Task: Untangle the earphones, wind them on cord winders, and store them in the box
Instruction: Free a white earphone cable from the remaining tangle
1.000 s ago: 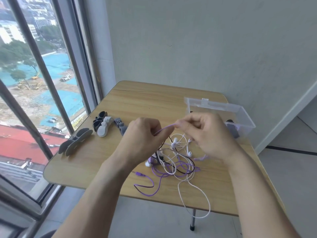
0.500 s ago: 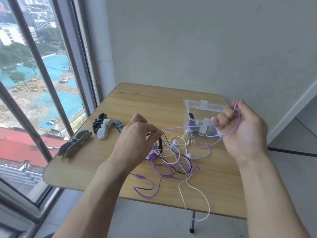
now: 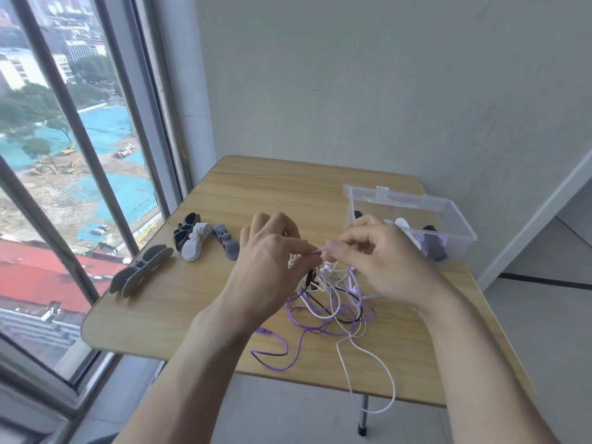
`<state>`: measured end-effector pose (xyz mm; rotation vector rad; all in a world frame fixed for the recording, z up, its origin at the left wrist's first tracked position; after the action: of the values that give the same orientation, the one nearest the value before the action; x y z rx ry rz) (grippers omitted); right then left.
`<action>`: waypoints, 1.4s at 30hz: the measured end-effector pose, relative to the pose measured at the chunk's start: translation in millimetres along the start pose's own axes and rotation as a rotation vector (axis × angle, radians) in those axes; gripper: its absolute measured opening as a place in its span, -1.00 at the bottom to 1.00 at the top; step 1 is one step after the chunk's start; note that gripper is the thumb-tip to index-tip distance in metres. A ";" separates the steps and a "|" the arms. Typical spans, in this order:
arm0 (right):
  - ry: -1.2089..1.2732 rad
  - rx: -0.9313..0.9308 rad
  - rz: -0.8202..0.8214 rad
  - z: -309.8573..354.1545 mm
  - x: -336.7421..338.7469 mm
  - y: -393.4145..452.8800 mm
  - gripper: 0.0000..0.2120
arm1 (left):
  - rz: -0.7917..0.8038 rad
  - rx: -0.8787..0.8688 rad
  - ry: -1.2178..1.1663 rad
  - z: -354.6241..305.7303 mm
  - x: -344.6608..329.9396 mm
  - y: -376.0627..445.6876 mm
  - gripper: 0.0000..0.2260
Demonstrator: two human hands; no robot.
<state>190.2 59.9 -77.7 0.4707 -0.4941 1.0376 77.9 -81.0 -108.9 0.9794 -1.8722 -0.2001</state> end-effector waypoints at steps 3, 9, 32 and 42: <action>0.093 0.035 -0.070 4.6 -4.3 1.1 -0.79 | -0.028 -0.005 -0.025 -0.9 -0.8 1.4 -0.84; 0.451 0.152 -0.086 19.0 1.2 -2.6 -0.76 | -0.022 0.051 0.030 7.4 5.6 0.7 -0.94; -0.579 -0.621 -0.020 -44.3 11.4 -2.4 -0.83 | 0.335 0.241 0.293 21.3 -2.1 -10.4 -0.52; -0.631 -0.651 -0.193 -49.2 44.0 -13.3 -0.61 | 0.339 0.250 0.187 25.2 3.5 -11.0 -0.66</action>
<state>228.6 113.2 -92.5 0.2418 -1.2716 0.4750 62.6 -97.4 -125.1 0.7968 -1.8835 0.3243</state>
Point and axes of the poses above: each hand's wrist, its own y-axis towards the middle knuckle, its own x-axis out of the back of the hand, z = x × y, the point moved 1 cm from there along y, towards the middle knuckle
